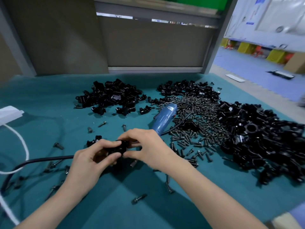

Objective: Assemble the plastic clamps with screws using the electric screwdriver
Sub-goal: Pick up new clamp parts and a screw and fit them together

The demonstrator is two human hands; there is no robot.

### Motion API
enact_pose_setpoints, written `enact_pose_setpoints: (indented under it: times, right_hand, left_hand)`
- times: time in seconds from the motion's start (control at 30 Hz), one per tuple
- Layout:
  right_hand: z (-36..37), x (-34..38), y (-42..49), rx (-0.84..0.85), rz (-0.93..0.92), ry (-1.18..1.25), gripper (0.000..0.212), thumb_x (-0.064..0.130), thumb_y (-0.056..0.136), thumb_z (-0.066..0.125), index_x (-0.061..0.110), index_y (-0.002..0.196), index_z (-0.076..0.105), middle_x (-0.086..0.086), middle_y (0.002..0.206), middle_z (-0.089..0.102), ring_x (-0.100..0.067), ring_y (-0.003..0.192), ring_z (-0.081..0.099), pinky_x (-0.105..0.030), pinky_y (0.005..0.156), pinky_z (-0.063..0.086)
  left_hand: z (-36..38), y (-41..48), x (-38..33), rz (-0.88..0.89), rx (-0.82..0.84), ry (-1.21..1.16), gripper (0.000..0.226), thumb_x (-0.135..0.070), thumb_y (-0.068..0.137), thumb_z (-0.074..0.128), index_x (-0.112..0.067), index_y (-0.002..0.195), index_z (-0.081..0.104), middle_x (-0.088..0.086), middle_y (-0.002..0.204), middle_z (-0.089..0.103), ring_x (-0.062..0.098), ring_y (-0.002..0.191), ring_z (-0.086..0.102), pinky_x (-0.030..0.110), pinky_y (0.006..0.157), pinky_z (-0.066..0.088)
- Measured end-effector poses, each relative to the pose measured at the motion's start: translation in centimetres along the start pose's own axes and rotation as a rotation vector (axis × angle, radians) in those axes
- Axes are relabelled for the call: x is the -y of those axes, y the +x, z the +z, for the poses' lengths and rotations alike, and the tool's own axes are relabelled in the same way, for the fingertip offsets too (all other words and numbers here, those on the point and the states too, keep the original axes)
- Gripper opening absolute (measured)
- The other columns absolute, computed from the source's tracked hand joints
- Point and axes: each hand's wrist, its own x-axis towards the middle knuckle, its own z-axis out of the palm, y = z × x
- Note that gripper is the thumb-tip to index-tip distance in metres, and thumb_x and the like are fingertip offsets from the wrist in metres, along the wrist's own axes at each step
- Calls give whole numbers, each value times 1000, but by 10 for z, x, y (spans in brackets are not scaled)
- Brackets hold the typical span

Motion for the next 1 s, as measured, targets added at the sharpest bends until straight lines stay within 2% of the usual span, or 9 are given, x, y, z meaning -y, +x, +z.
enact_pose_setpoints:
  times: [0.17,0.23,0.3,0.43,0.5,0.63,0.8,0.9,1.0]
  right_hand:
    - [-44,-6,-17,-115,88,67,34,13,83,75,13,115,67,4,105,66,-8,95,65,-17,90,52]
    - [-80,-22,-21,-271,184,-128,21,12,87,69,17,107,69,13,93,64,-1,84,64,-14,81,54]
    - [-121,-49,-24,-338,367,-404,18,5,92,60,15,104,69,9,92,63,-8,80,62,-9,69,50]
    - [-170,-110,-39,-133,805,-879,15,-10,90,48,0,86,58,-16,88,62,-29,76,57,-37,70,53]
    - [-171,-122,-46,-80,890,-998,17,-12,89,46,2,80,48,-19,93,58,-29,71,51,-38,64,49]
    - [-159,-134,-41,-63,913,-1034,26,-13,86,46,6,71,38,-23,125,55,-22,57,45,-32,51,38]
    - [-155,-146,-42,-144,935,-981,24,-12,87,48,5,71,41,-21,105,60,-24,56,45,-33,50,39]
    - [-158,-144,-42,-170,966,-911,7,-3,90,56,0,84,54,-22,101,60,-26,60,48,-35,59,46]
    - [-161,-128,-39,-347,799,-759,12,7,90,65,0,100,66,-21,103,67,-29,72,60,-37,72,54]
  left_hand:
    - [-3,0,6,-48,-9,37,29,-37,66,74,-52,90,69,-14,83,73,16,67,69,34,67,55]
    - [-3,-1,7,-62,-2,27,29,-41,64,74,-51,91,69,-13,83,73,14,69,69,32,71,55]
    - [-2,-1,8,-63,8,2,29,-42,64,73,-49,92,70,-13,85,74,11,72,69,29,76,55]
    - [0,0,8,-57,16,-30,27,-37,67,72,-48,91,71,-8,82,74,11,66,69,28,72,56]
    - [0,-1,8,-47,20,-6,26,-40,68,71,-48,93,70,-9,83,73,10,65,68,27,71,56]
    - [1,0,7,-6,1,28,25,-39,71,70,-50,93,69,-11,93,70,13,66,66,30,70,54]
    - [0,1,7,8,-1,52,28,-29,74,71,-49,93,69,-6,95,64,16,67,66,35,68,52]
    - [0,1,8,-19,-9,28,27,-30,73,71,-49,92,70,-5,91,63,16,66,67,38,65,53]
    - [-1,-1,7,-19,-16,31,25,-32,73,70,-48,93,69,-7,90,61,14,66,66,37,65,53]
